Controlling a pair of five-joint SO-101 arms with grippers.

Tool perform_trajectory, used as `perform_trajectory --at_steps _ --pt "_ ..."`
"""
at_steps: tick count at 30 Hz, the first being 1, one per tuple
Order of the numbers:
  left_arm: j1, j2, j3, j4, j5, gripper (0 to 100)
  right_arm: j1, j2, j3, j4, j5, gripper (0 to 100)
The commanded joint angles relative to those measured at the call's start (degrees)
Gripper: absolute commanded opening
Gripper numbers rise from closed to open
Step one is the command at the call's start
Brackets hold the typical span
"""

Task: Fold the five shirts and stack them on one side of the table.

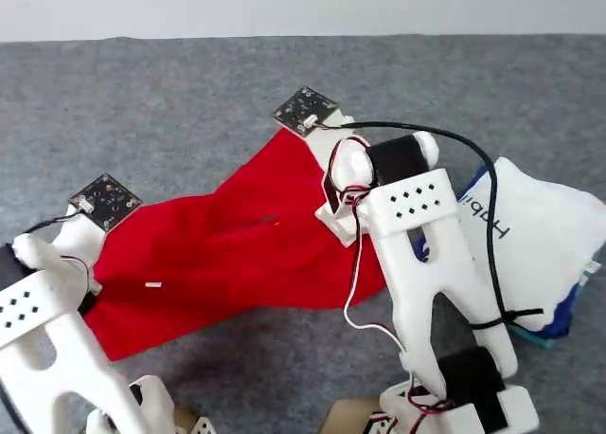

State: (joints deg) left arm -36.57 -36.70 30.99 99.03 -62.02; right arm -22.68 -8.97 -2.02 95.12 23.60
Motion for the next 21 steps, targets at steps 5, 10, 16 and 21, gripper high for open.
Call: perform_trajectory --at_steps 5,10,16,21 --pt "-0.26 -1.14 -2.07 1.14 0.62 0 -0.92 8.84 7.47 -6.46 0.26 1.6" --pt "-0.44 -1.14 -0.48 1.32 0.62 0 -0.84 14.11 7.56 -9.36 0.26 3.9" --pt "-0.44 -1.23 1.63 1.32 0.53 0 -0.84 14.55 7.56 -8.92 0.26 6.1" --pt "-0.44 -1.23 1.63 1.32 0.53 0 -0.92 14.37 4.48 -5.49 0.62 1.1"
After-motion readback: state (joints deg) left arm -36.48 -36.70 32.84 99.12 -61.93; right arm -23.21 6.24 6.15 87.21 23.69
